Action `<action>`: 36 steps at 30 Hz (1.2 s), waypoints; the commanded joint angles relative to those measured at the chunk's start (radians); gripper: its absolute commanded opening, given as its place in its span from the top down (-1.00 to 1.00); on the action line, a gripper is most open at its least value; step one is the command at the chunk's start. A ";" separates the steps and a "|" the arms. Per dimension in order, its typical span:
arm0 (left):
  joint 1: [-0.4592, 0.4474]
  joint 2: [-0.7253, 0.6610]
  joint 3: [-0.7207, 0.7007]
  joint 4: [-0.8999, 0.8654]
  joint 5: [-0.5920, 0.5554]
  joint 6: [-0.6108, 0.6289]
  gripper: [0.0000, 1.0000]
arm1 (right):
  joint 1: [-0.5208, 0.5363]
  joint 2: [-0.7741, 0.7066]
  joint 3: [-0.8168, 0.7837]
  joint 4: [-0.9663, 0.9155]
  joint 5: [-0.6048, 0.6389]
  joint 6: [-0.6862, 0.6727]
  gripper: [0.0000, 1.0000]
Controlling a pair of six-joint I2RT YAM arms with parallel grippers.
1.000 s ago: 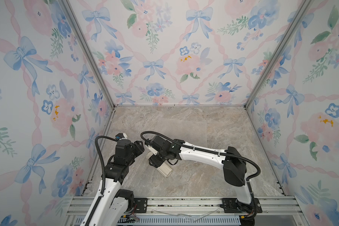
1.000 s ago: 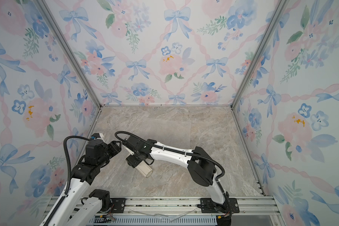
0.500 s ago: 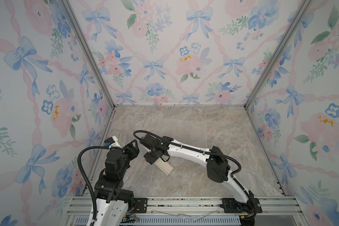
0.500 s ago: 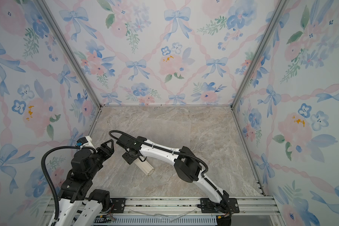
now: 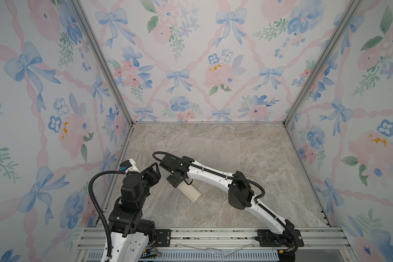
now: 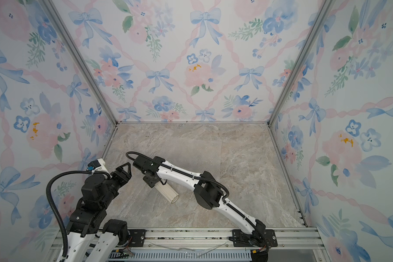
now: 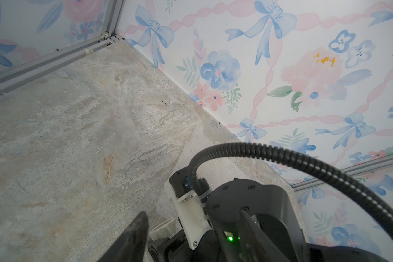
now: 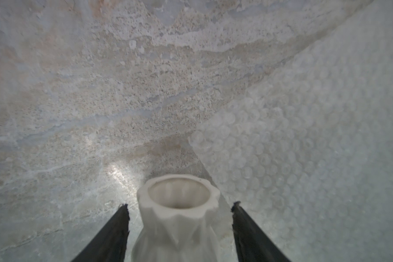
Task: Unwrap the vase from the bubble wrap
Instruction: Adjust the vase at the center of the board.
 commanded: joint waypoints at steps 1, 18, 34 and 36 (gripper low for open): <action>0.003 -0.011 0.028 0.005 -0.004 0.016 -0.29 | -0.018 0.022 0.033 -0.048 0.008 -0.004 -0.36; 0.002 -0.019 0.018 0.003 -0.029 0.025 -0.31 | -0.026 0.106 0.137 -0.076 -0.035 0.034 -0.24; 0.003 0.010 0.012 0.004 -0.023 0.040 -0.30 | -0.031 -0.179 -0.125 0.184 0.018 0.023 1.00; 0.002 0.028 0.018 0.004 -0.015 0.045 -0.29 | -0.029 -0.273 -0.236 0.259 0.043 0.022 1.00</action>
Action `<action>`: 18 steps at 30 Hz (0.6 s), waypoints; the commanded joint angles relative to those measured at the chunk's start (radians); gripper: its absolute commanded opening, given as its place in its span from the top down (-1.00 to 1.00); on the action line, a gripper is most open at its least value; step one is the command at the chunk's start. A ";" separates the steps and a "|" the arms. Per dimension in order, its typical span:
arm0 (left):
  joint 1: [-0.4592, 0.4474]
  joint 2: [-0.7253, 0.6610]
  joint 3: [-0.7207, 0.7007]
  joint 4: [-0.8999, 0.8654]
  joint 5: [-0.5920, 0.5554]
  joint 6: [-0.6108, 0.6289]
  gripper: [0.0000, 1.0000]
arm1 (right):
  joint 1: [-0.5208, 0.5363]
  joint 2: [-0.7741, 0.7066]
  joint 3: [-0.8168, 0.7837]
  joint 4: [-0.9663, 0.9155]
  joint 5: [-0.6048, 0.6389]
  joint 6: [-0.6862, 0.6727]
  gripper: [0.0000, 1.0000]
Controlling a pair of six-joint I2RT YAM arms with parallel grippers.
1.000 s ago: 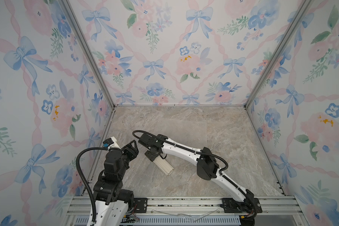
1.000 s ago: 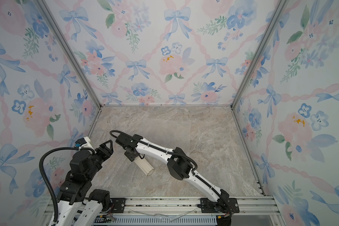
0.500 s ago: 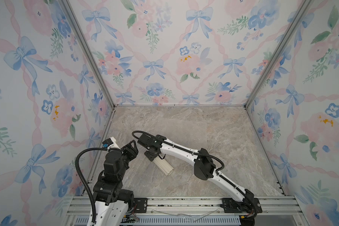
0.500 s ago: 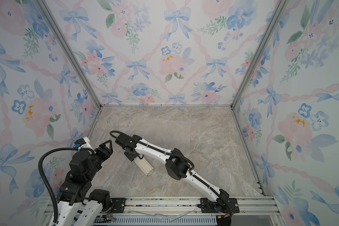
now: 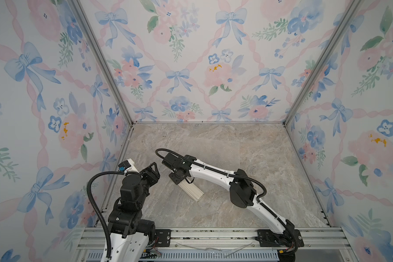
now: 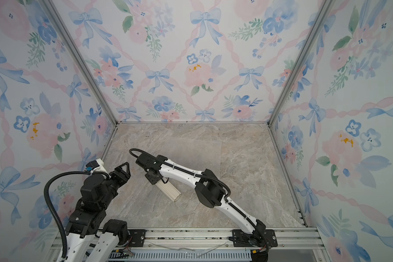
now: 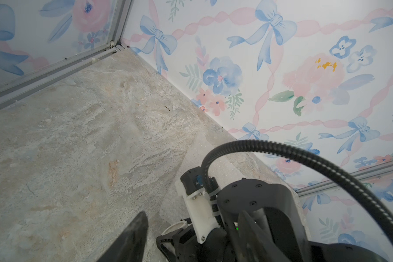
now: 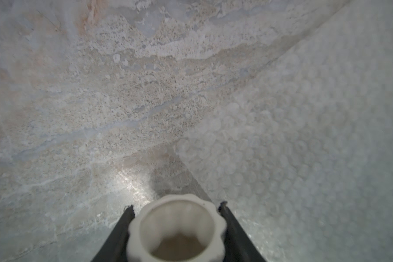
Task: Unwrap the vase from the bubble wrap
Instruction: Adjust the vase at the center of the board.
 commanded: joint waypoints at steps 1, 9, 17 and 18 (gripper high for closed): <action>0.002 0.034 0.017 0.006 0.018 0.032 -0.28 | -0.006 -0.225 -0.144 0.188 0.069 -0.013 1.00; 0.003 0.130 0.035 0.029 0.095 0.035 -0.22 | -0.008 -0.666 -0.776 0.762 0.136 -0.012 1.00; -0.004 0.173 0.029 0.061 0.124 0.033 -0.20 | -0.001 -0.882 -1.183 1.145 0.130 -0.042 1.00; -0.005 0.179 0.027 0.066 0.127 0.030 -0.20 | 0.005 -0.889 -1.197 1.160 0.137 -0.054 1.00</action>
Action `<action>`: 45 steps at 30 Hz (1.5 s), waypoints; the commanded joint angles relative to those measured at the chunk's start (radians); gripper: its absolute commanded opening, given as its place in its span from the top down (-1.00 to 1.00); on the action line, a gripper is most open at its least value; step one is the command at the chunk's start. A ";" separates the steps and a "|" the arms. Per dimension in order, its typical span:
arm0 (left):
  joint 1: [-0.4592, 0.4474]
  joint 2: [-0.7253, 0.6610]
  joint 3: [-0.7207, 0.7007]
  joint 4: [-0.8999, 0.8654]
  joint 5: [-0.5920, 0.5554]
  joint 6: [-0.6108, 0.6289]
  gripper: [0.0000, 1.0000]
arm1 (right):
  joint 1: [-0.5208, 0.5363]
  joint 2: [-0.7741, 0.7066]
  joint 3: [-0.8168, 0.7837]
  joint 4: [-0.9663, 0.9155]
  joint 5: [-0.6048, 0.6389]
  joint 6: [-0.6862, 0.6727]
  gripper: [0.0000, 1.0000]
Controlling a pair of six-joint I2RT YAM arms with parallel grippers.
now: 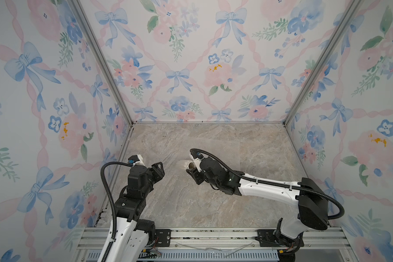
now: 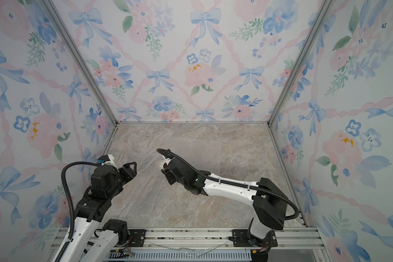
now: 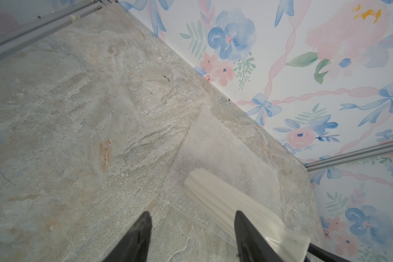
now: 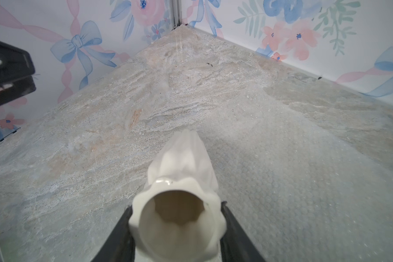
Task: Unwrap the vase from the bubble wrap
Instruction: Adjust the vase at the center of the board.
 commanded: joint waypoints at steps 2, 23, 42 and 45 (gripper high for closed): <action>-0.013 0.022 0.017 0.043 0.029 0.013 -0.19 | 0.016 -0.060 -0.057 0.243 0.034 -0.065 1.00; -0.118 0.091 -0.037 0.118 -0.033 0.008 -0.19 | 0.042 -0.217 -0.117 0.184 0.103 -0.120 1.00; -0.258 0.420 -0.005 0.337 -0.167 0.080 -0.20 | 0.073 -0.300 -0.258 0.193 0.123 -0.033 1.00; -0.258 0.449 0.002 0.352 -0.159 0.083 -0.20 | 0.073 -0.307 -0.273 0.198 0.123 -0.025 1.00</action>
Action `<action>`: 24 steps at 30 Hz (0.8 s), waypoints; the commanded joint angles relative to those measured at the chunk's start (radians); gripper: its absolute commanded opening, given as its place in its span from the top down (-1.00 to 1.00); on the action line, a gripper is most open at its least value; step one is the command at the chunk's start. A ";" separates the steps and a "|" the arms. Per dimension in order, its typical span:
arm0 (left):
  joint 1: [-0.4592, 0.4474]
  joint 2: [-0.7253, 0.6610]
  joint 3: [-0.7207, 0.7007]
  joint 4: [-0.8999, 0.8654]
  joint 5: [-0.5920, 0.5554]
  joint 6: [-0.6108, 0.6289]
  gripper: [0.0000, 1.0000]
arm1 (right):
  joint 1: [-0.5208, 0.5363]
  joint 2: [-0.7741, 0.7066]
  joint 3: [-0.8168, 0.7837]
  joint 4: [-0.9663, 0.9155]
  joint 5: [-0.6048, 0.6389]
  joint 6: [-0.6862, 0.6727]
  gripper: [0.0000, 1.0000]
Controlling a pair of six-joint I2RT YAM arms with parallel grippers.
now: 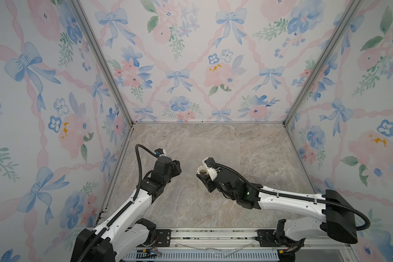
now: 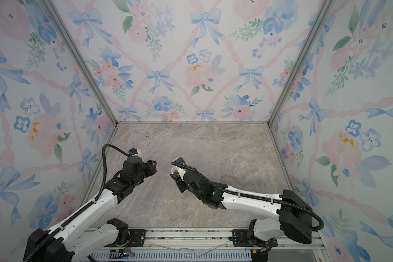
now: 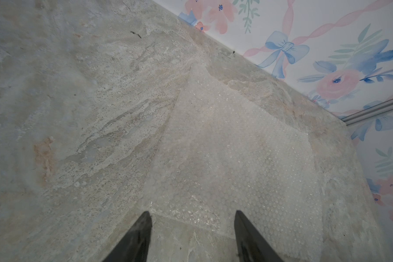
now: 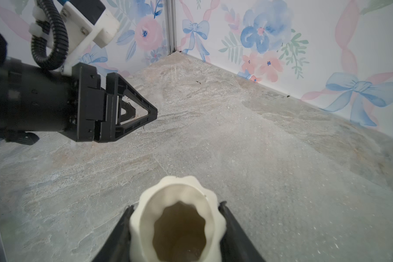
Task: Unwrap the vase from the bubble wrap
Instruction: Adjust the vase at the center of the board.
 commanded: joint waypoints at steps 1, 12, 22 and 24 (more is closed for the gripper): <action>-0.003 0.022 0.025 0.045 -0.014 0.026 -0.20 | 0.014 -0.049 -0.009 0.074 0.026 0.029 1.00; -0.004 0.072 0.028 0.074 -0.007 0.027 -0.19 | 0.017 -0.086 -0.092 0.096 0.043 0.088 1.00; -0.018 0.121 0.043 0.098 -0.004 0.027 -0.18 | 0.016 -0.091 -0.131 0.109 0.056 0.109 1.00; -0.021 0.126 0.043 0.100 -0.003 0.026 -0.18 | 0.016 -0.093 -0.137 0.106 0.056 0.116 1.00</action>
